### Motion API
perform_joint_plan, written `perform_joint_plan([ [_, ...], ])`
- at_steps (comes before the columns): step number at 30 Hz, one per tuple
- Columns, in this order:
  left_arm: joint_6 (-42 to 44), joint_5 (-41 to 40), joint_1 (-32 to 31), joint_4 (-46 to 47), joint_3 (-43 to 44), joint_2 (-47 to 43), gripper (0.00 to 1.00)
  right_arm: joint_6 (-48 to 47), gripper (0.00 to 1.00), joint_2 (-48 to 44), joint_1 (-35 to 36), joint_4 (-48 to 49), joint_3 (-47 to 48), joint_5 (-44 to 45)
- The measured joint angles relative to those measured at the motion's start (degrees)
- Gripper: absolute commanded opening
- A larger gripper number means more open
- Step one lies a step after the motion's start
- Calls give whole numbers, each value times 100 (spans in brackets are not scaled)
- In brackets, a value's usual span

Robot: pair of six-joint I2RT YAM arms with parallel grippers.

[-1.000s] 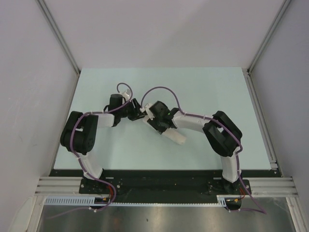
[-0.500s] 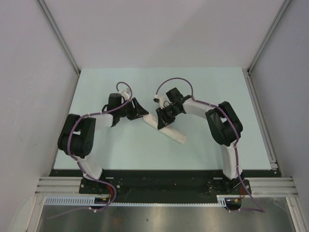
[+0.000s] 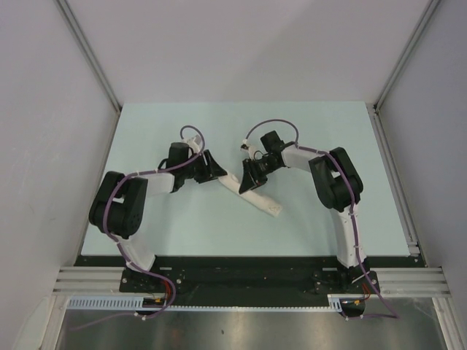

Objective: Fold the napkin, place the utensils inside, and roll it up
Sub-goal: Roll the napkin with the utensil

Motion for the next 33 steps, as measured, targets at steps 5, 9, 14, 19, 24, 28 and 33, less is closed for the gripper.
perform_joint_plan([
  [5, 55, -142, -264, -11, 22, 55, 27, 50, 37, 131, -90, 9, 46, -313],
  [9, 26, -260, -302, 96, 107, 245, 7, 120, 45, 153, -122, -9, 46, -417],
  [14, -9, -254, -310, 138, 177, 343, 1, 275, 55, -7, -101, -44, 2, -262],
  [19, -55, -240, -356, 122, 275, 402, 0, 337, 59, -691, 42, -131, -260, 715],
  [24, -98, -229, -365, 20, 358, 415, 0, 160, 61, -1558, 678, -157, -286, 2076],
  [28, -114, -229, -376, -83, 446, 442, 0, 13, 61, -1827, 1386, -140, -273, 2671],
  [33, -149, -227, -382, -210, 560, 505, 0, -33, 61, -1526, 1668, -223, -258, 2946],
])
